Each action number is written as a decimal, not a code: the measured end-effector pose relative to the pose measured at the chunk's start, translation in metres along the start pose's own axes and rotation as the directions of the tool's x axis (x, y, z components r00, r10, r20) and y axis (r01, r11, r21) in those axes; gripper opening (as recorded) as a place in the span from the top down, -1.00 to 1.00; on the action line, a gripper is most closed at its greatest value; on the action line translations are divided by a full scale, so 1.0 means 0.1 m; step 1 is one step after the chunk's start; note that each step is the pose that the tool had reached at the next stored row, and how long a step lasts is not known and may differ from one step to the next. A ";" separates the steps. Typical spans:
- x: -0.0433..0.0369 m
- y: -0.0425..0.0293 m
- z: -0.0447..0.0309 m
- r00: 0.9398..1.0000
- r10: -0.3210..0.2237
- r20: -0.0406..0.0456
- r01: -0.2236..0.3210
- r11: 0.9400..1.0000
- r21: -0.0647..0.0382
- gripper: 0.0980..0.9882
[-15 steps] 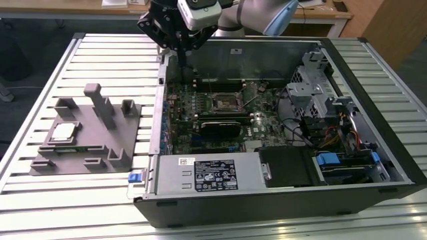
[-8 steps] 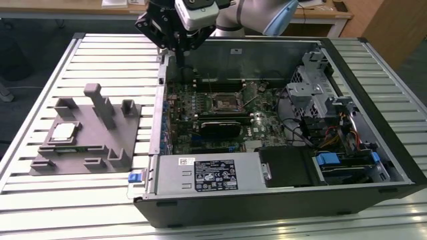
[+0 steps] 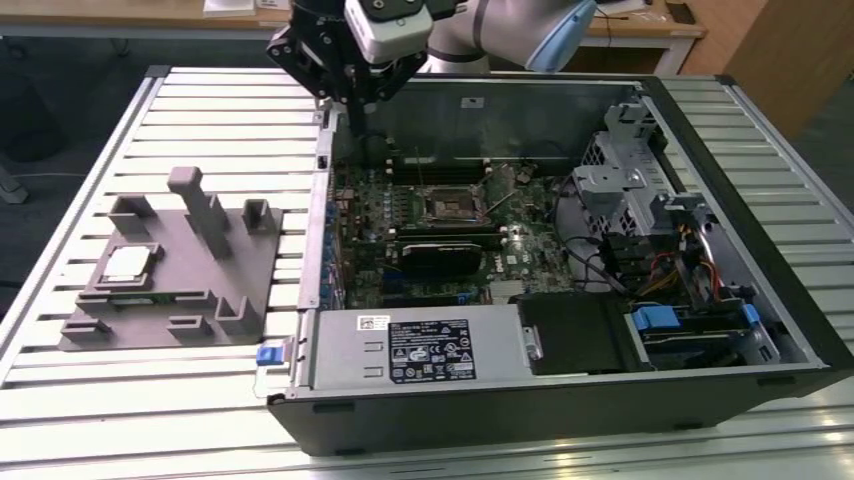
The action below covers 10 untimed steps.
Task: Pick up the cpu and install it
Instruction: 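Reach for the cpu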
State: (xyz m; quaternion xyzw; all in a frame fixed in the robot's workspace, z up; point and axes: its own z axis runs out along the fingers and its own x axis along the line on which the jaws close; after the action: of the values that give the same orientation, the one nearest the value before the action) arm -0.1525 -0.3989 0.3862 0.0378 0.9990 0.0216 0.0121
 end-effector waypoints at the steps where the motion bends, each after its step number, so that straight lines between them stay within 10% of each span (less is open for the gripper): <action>1: 0.003 0.000 0.001 1.000 0.000 0.000 0.000 1.000 0.000 0.98; 10: 0.042 -0.004 0.011 1.000 0.000 0.000 0.000 1.000 0.000 0.98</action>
State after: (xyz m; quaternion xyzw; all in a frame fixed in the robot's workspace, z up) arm -0.1567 -0.3990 0.3849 0.0379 0.9990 0.0217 0.0118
